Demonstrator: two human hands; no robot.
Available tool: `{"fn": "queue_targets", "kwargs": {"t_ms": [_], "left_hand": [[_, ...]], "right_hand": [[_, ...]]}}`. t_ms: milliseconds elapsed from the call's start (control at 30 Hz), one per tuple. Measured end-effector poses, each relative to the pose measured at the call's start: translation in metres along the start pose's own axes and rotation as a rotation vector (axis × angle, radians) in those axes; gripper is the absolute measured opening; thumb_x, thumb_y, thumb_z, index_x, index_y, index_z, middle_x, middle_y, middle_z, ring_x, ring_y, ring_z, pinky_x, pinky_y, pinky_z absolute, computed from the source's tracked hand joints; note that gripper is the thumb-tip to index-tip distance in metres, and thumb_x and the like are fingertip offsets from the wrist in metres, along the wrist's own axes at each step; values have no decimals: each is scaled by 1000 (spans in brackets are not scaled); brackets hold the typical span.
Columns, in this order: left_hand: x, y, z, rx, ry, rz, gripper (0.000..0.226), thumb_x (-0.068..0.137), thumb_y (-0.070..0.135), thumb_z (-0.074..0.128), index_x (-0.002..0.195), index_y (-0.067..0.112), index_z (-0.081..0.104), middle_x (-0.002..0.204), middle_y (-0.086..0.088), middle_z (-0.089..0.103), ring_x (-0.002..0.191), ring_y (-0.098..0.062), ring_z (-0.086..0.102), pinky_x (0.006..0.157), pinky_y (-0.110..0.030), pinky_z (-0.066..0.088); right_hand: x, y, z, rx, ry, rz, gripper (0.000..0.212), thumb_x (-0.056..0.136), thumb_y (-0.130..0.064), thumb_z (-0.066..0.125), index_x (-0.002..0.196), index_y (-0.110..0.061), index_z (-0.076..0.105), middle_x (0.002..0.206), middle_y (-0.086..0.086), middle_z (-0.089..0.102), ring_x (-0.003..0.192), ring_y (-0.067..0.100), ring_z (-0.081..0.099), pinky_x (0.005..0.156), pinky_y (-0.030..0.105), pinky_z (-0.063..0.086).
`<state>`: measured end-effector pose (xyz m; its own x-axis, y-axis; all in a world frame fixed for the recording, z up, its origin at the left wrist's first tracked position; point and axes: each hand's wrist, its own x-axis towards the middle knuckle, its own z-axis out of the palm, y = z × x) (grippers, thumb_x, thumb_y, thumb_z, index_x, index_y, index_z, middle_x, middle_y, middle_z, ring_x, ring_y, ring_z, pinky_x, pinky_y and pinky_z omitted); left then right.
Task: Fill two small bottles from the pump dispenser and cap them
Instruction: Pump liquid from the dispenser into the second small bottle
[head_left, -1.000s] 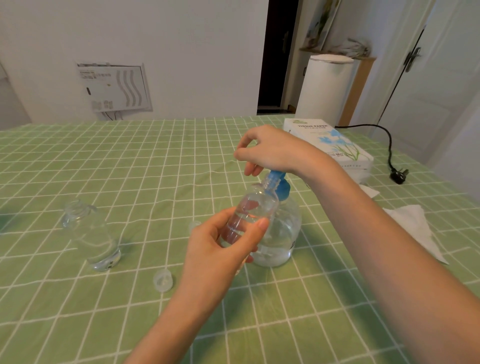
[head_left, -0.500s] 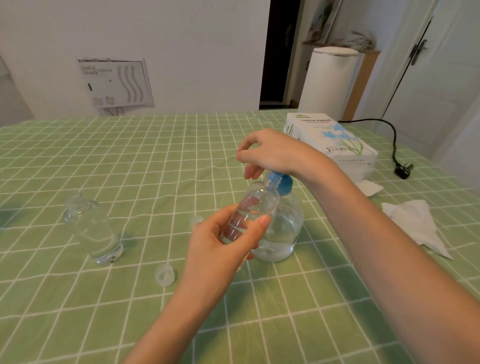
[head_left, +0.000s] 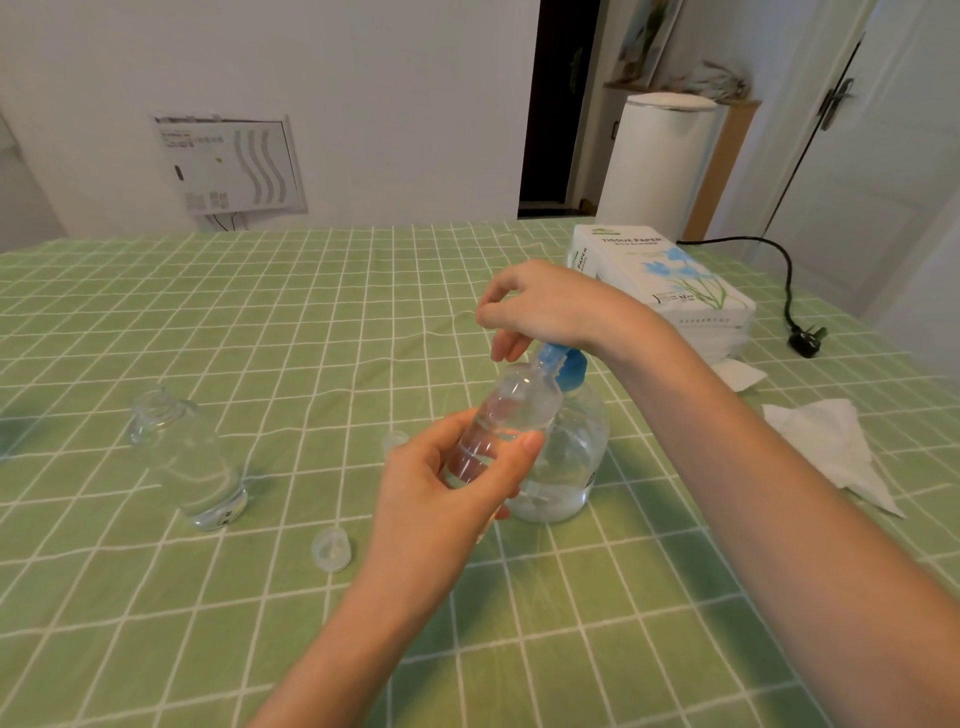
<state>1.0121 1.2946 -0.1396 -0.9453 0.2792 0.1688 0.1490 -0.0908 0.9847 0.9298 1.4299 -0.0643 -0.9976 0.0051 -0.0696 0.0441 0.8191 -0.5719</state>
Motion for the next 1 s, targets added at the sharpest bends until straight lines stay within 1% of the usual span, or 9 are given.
{"fn": "queue_targets", "kwargs": {"t_ms": [133, 267, 333, 400, 567, 633, 767, 900, 1000], "left_hand": [[0, -1, 0, -4, -1, -10, 30, 60, 46, 66, 84, 29, 71, 58, 7, 66, 51, 1, 58, 46, -9, 43], [1, 0, 0, -6, -21, 0, 32, 61, 46, 66, 88, 29, 71, 60, 8, 66, 52, 1, 59, 48, -8, 44], [1, 0, 0, -8, -23, 3, 36, 60, 47, 66, 90, 28, 71, 62, 8, 67, 55, 0, 60, 50, -9, 45], [1, 0, 0, -8, -12, 1, 35, 60, 48, 66, 89, 29, 72, 62, 7, 67, 55, -1, 60, 50, -10, 46], [1, 0, 0, -4, -13, 0, 33, 61, 46, 66, 88, 28, 72, 60, 8, 66, 53, 1, 59, 48, -9, 44], [0, -1, 0, 1, -4, -4, 32, 59, 47, 66, 84, 28, 72, 58, 7, 66, 51, 1, 57, 46, -8, 43], [0, -2, 1, 0, 6, -19, 34, 60, 45, 66, 87, 26, 71, 58, 9, 66, 50, 1, 58, 46, -9, 43], [2, -2, 1, -4, 4, -14, 31, 60, 45, 66, 86, 28, 71, 59, 8, 66, 52, 0, 59, 47, -9, 44], [1, -1, 0, -6, -4, -7, 33, 59, 47, 67, 87, 28, 72, 63, 6, 68, 55, -1, 61, 49, -9, 45]], "right_hand": [[0, 1, 1, -5, 10, -6, 22, 93, -23, 51, 108, -12, 61, 78, -1, 69, 96, 24, 67, 91, 38, 51], [0, -2, -5, -22, 46, -30, 21, 93, -27, 52, 109, -16, 60, 76, -2, 70, 86, 17, 67, 71, 24, 48], [1, -3, -7, -40, 49, -36, 22, 92, -28, 52, 110, -17, 59, 79, -2, 71, 86, 16, 67, 64, 22, 46], [2, -5, -6, -52, 26, -37, 22, 93, -28, 53, 111, -17, 58, 79, -2, 71, 87, 16, 66, 66, 23, 47], [2, -1, -4, -14, 17, -38, 20, 92, -25, 53, 108, -15, 61, 80, 0, 73, 93, 20, 68, 88, 33, 51], [0, 0, -1, -14, 10, -31, 22, 92, -25, 53, 109, -14, 61, 84, 1, 73, 97, 22, 67, 91, 36, 50], [-2, 0, 2, -22, 11, -30, 24, 93, -24, 51, 109, -10, 62, 87, 3, 73, 102, 32, 65, 92, 44, 51], [0, -1, -1, -31, 31, -31, 22, 93, -24, 50, 108, -12, 62, 80, -1, 70, 97, 25, 67, 84, 34, 51], [2, -2, -6, -18, 59, -26, 20, 93, -24, 49, 107, -16, 60, 77, -2, 70, 94, 23, 69, 82, 32, 52]]}}
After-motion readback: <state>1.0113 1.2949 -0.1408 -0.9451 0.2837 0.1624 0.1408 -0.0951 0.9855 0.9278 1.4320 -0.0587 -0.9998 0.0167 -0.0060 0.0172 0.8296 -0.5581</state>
